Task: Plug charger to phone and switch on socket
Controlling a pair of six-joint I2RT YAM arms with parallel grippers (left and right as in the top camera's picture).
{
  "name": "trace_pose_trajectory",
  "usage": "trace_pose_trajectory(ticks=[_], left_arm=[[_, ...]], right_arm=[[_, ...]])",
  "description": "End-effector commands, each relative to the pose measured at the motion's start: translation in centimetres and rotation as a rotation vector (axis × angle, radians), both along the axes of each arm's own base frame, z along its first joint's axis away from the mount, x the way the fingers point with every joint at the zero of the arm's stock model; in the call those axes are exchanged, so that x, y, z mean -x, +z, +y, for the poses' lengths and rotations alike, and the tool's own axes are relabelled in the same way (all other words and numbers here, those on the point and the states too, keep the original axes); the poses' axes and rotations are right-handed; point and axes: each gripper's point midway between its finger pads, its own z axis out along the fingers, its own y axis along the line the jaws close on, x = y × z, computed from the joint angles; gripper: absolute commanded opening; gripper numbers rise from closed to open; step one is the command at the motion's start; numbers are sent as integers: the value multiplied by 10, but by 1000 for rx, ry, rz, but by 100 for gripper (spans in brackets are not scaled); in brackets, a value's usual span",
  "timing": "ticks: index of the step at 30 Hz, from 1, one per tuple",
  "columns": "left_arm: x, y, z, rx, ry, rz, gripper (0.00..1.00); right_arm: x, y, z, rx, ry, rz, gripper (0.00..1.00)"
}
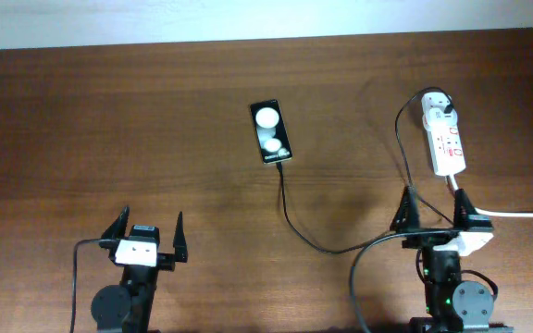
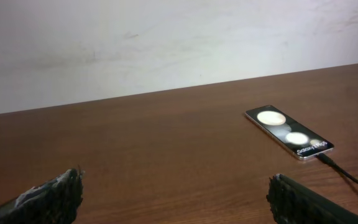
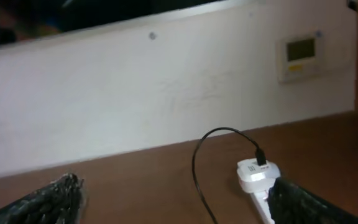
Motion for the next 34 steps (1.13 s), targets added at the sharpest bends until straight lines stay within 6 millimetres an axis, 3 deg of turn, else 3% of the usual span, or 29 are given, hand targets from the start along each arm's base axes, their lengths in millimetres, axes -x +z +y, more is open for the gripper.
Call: trace_pose_trajectory(ticks=[1,3,4,34], left_arm=[[0,-2,2,4,9,5,99],[0,-2,2,3,9,5,99],[0,-2,2,4,9,5,99],[0,-2,2,3,9,5,99]], right_arm=[[-2,-20,18,168,84,73,99],[-2,-50,18,173,94,195,99],[-1,-51,18,187,94,201,99],[-1,-51,17,186,91,202,99]])
